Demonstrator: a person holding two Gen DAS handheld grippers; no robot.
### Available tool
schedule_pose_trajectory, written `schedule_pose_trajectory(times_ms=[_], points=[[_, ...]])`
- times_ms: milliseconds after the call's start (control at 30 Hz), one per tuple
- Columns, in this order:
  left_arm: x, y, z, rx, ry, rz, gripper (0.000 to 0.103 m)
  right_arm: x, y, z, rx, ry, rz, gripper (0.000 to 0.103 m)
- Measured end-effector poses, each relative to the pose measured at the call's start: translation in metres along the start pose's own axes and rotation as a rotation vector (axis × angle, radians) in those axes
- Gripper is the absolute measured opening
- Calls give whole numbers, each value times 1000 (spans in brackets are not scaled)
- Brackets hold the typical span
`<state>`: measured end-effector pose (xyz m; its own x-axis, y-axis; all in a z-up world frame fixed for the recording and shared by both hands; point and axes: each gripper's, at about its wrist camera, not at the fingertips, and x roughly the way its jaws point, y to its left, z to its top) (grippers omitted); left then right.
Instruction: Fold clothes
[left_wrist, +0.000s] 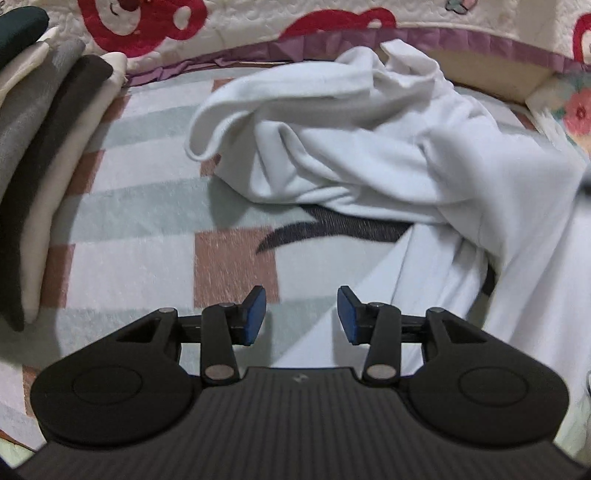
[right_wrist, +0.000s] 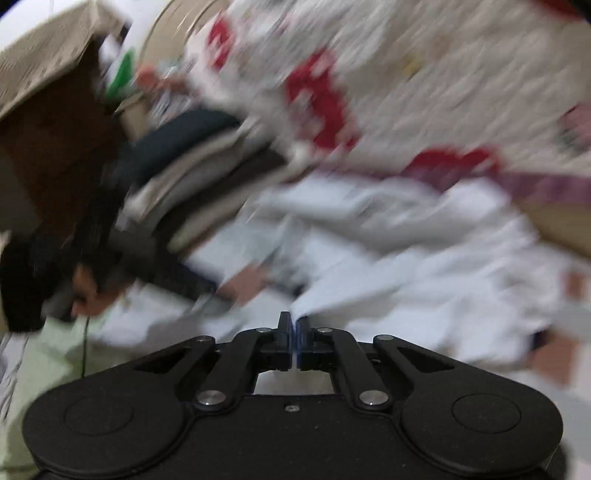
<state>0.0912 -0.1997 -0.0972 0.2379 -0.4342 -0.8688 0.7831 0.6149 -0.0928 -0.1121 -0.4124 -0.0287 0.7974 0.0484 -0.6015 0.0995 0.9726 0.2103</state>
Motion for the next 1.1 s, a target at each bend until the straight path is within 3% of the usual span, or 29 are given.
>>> schedule_pose_trajectory(times_ms=[200,333,433,733,967,1100], points=[[-3,-6,-2,40,-26,-55,47,-93,-75,18,2,-82,-415,3],[6,-17,-3,52,-13,-108,48,-134,-120,22,-3,-81,-647,3],[14,-28,-7,64,22,-145,52,-135,-141,13,-1,-50,-732,3],[23,-41,-23,160,18,-70,65,-137,-204,-13,9,49,-980,1],[31,-51,-35,233,15,-11,66,-135,-259,-36,71,158,-1048,0],[35,-51,-37,232,20,0,72,-134,-291,-49,107,221,-1085,2]])
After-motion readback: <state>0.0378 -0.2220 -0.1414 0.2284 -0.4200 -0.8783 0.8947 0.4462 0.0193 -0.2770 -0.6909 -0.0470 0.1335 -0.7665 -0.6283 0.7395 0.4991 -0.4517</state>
